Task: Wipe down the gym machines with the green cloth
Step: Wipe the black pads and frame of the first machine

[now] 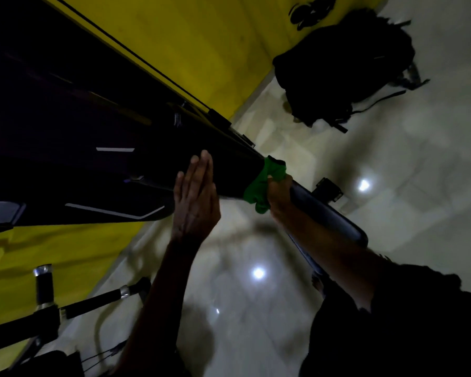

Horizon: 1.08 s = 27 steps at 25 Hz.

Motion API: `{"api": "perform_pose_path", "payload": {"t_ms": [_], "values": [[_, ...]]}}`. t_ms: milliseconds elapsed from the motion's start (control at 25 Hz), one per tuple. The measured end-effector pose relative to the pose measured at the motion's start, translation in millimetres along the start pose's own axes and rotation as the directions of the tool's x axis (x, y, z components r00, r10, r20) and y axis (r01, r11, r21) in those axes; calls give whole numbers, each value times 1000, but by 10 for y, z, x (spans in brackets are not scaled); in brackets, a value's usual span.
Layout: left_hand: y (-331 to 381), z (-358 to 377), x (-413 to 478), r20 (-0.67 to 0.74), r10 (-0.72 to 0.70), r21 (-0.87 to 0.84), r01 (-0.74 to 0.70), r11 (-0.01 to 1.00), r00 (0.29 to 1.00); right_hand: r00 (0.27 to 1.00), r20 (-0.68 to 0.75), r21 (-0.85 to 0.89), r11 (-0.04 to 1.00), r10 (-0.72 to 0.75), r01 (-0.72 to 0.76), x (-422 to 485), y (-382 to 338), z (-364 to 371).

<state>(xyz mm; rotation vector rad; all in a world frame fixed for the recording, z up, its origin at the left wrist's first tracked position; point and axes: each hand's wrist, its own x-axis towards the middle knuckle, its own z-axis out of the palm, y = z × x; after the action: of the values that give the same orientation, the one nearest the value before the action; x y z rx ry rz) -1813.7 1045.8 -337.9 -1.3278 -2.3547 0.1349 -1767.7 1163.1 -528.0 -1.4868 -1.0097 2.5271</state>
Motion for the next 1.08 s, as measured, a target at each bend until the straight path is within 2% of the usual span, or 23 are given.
{"api": "perform_pose_path", "payload": {"t_ms": [120, 200, 280, 400, 560, 640, 720, 760, 800, 960, 1080], "values": [[-129, -144, -54, -120, -89, 22, 92, 995, 989, 993, -66, 38, 994, -99, 102, -445, -129, 212], [-214, -217, -72, -159, -113, -17, 112, 994, 981, 978, -100, -12, 983, -182, 181, -590, -91, 281], [-329, -303, -113, -163, -100, -72, 89, 993, 981, 976, -45, -78, 975, -214, 210, -638, -104, 327], [-535, -361, -141, -162, -17, -199, -16, 980, 987, 927, -221, -10, 951, -303, 309, -710, -109, 518], [-719, -322, -193, -149, 8, -429, -72, 900, 989, 770, -242, -119, 806, -590, 580, -1281, -207, 744], [-763, -348, -206, -163, -4, -486, -76, 871, 987, 614, -219, -225, 651, -759, 725, -1451, -227, 750], [-780, -372, -209, -168, -39, -542, -59, 838, 985, 461, -181, -316, 495, -869, 809, -1554, -284, 816], [-776, -387, -221, -169, -60, -566, -48, 823, 984, 403, -162, -338, 435, -901, 835, -1593, -324, 868], [-771, -402, -237, -172, -79, -589, -38, 807, 982, 379, -133, -348, 401, -916, 848, -1585, -342, 897], [-791, -369, -260, -188, -161, -680, -10, 733, 969, 425, 86, -466, 341, -901, 817, -1489, -169, 792], [-816, -302, -276, -210, -192, -724, -21, 690, 959, 408, 112, -541, 289, -906, 790, -1565, -99, 772]]}}
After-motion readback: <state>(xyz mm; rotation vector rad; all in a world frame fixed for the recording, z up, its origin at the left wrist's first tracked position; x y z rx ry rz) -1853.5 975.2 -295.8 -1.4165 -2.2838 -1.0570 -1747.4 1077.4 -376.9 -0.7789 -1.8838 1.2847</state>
